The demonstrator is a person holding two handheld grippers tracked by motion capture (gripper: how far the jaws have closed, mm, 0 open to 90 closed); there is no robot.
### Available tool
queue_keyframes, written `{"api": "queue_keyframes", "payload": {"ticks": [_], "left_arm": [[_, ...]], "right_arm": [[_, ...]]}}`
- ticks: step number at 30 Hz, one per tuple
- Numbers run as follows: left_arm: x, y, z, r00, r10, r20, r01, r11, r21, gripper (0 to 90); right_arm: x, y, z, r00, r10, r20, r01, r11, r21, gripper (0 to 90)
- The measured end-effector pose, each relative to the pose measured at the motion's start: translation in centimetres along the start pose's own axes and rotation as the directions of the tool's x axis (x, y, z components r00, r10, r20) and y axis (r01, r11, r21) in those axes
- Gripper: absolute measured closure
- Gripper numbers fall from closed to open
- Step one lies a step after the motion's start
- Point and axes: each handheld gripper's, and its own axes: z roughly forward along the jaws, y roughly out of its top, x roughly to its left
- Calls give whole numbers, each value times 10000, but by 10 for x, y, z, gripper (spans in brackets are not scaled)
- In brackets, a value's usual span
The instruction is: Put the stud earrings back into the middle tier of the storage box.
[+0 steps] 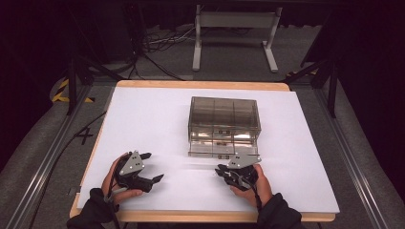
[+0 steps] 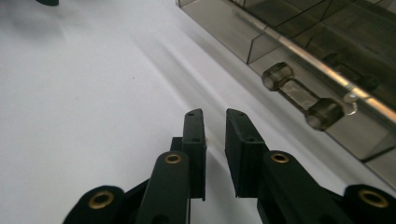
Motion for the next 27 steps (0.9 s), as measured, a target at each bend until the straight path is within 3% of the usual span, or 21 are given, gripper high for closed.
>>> {"api": "queue_keyframes", "payload": {"ticks": [6,14,17,22,24,27], "left_arm": [[0,0,0,9999,151,-62,-150,9999,81,131],[0,1,1,9999,121,14,-122,9998,129,130],[0,1,1,9998,184,-32,-183,9997,152,129],[-1,1,2,9997,229,19,-230,9995,202,122],[-1,1,2,9997,245,2,-245,9994,227,122],[0,1,2,9997,254,33,-255,9994,230,122]], "right_arm": [[2,-2,10,9998,45,180,-44,10000,-47,767],[1,-2,10,9999,134,71,-132,9997,-218,760],[2,-1,13,10000,45,22,-45,10000,17,759],[0,0,15,9997,189,-136,-187,9996,192,790],[2,0,15,9999,29,-159,-26,9998,208,851],[3,0,15,9999,-14,-154,17,9998,199,865]]}}
